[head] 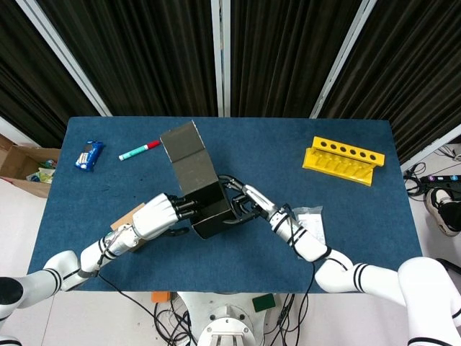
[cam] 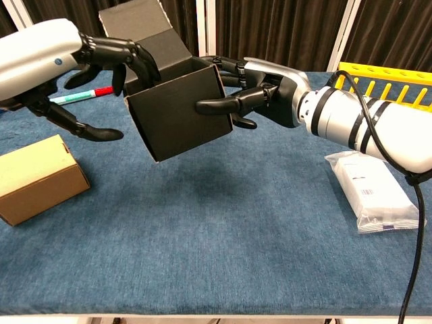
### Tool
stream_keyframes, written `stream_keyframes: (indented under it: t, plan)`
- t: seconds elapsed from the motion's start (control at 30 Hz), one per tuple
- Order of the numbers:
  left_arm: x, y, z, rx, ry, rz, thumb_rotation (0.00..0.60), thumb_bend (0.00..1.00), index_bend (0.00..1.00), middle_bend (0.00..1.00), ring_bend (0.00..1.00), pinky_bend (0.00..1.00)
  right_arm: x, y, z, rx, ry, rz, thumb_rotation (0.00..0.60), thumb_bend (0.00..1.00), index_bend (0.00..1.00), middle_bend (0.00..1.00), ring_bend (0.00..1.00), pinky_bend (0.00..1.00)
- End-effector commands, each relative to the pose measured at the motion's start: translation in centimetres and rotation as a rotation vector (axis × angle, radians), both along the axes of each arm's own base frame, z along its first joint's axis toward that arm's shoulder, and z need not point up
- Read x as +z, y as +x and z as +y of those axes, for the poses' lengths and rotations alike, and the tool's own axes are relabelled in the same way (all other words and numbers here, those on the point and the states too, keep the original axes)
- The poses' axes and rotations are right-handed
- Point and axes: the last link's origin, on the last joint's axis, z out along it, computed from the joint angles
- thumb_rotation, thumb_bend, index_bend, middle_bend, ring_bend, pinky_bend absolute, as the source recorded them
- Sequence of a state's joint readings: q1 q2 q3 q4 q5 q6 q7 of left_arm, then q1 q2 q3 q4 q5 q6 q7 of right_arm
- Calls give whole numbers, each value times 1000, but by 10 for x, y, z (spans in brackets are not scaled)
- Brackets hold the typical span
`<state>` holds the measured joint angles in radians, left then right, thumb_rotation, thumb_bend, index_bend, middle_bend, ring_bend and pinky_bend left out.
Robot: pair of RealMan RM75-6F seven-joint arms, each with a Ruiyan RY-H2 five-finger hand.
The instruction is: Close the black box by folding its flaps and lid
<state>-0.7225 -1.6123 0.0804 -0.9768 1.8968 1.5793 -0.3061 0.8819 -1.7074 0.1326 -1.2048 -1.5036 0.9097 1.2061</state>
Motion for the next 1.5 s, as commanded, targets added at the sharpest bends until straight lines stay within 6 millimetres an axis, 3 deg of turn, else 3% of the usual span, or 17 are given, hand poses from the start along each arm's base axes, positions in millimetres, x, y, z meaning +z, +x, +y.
stream_keyframes:
  t: [0.03,0.2,0.4,0.63,0.77,0.93,1.17,1.3,1.4,1.5]
  plan:
    - [3,-2,-1,4,16,-10,600,86,343,261,431,824,0,-4,-4,-20,-7,14,600,117,140,341,706,926]
    - [13,-8,-1,3,76,-57,600,40,330,236,442,828,-5,-14,-15,-70,-19,56,600,119,140,341,706,926]
    - [27,-18,-3,8,132,-140,600,31,327,253,524,843,-20,-16,-28,-53,-74,174,600,132,140,329,695,919]
    - [34,-28,-4,57,148,-176,600,31,326,260,547,846,-48,1,-34,-42,-93,235,600,135,10,170,640,829]
    - [33,-32,-7,66,146,-176,600,31,326,260,548,847,-51,-2,-26,-13,-87,250,600,134,0,75,608,785]
    - [31,-34,-8,96,124,-167,600,29,307,239,547,847,-37,-18,-13,25,-67,270,600,76,0,1,573,742]
    - [25,-37,-8,271,21,-153,600,22,165,158,581,875,-18,-33,4,42,8,318,600,0,0,0,532,711]
    - [20,-43,-11,417,-61,-149,596,22,102,109,585,892,7,-46,7,15,-5,327,600,0,0,0,522,701]
    - [14,-47,-12,516,-131,-156,560,21,74,83,590,903,29,-55,5,-11,-13,352,600,0,0,0,523,703]
    - [6,-50,-12,620,-220,-169,523,22,56,58,593,907,63,-61,1,-19,-23,393,600,0,0,0,525,720]
